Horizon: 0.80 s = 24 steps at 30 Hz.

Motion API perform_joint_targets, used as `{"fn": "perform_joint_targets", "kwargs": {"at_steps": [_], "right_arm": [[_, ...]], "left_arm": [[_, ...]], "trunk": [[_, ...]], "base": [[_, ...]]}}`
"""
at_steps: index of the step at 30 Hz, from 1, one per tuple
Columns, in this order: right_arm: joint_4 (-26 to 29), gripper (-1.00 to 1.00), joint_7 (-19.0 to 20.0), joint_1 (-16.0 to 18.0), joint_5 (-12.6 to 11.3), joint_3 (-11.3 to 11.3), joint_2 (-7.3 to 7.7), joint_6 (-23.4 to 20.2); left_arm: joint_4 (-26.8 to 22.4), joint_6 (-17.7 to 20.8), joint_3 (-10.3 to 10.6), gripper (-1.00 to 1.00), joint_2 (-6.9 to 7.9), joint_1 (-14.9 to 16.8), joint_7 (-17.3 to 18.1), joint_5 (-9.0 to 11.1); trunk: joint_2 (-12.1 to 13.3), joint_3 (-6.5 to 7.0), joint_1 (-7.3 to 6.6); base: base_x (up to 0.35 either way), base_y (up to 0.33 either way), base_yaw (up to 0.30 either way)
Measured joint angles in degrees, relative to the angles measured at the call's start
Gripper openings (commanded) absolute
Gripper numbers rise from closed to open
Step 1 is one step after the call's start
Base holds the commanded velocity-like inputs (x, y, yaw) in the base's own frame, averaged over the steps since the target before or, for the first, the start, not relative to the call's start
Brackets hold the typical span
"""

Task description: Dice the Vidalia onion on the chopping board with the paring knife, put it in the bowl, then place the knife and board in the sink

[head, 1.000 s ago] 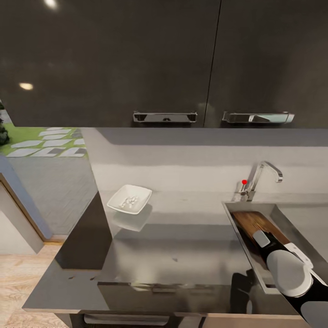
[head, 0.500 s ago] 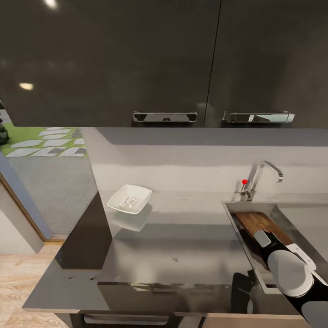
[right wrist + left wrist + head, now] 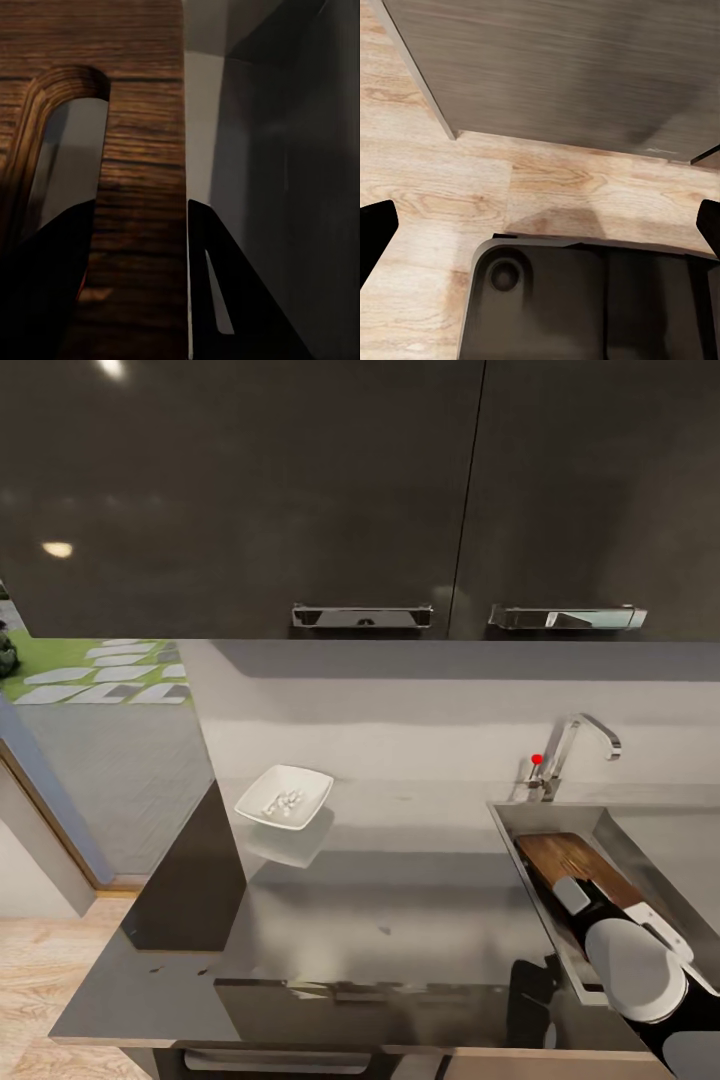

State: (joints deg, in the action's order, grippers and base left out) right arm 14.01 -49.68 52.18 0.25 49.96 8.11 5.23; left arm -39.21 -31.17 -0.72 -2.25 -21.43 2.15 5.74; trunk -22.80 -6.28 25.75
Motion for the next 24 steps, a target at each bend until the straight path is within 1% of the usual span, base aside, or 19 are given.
{"fn": "perform_joint_targets", "kwargs": {"at_steps": [7, 15, 16, 24], "right_arm": [[-0.43, -1.00, 0.12, -0.39, 1.19, -0.10, 0.15, 0.80], [-0.48, -1.00, 0.20, -0.72, 1.39, -0.05, 0.24, 0.80], [-0.48, 1.00, 0.20, -0.73, 1.39, -0.04, 0.24, 0.78], [-0.40, 1.00, 0.16, -0.69, 1.43, -0.07, 0.25, 0.81]], "left_arm": [[0.00, 0.00, 0.00, 1.00, 0.00, 0.00, 0.04, -0.01], [0.00, 0.00, 0.02, 1.00, 0.00, 0.00, 0.03, -0.01], [0.00, 0.00, 0.03, 1.00, 0.00, 0.00, 0.05, -0.02], [0.00, 0.00, 0.00, 1.00, 0.00, 0.00, 0.02, -0.01]], "trunk": [[0.00, 0.00, 0.00], [0.00, 0.00, 0.00], [0.00, 0.00, 0.00], [0.00, 0.00, 0.00]], "base": [[0.000, 0.000, 0.000], [0.000, 0.000, 0.000], [0.000, 0.000, 0.000], [0.000, 0.000, 0.000]]}}
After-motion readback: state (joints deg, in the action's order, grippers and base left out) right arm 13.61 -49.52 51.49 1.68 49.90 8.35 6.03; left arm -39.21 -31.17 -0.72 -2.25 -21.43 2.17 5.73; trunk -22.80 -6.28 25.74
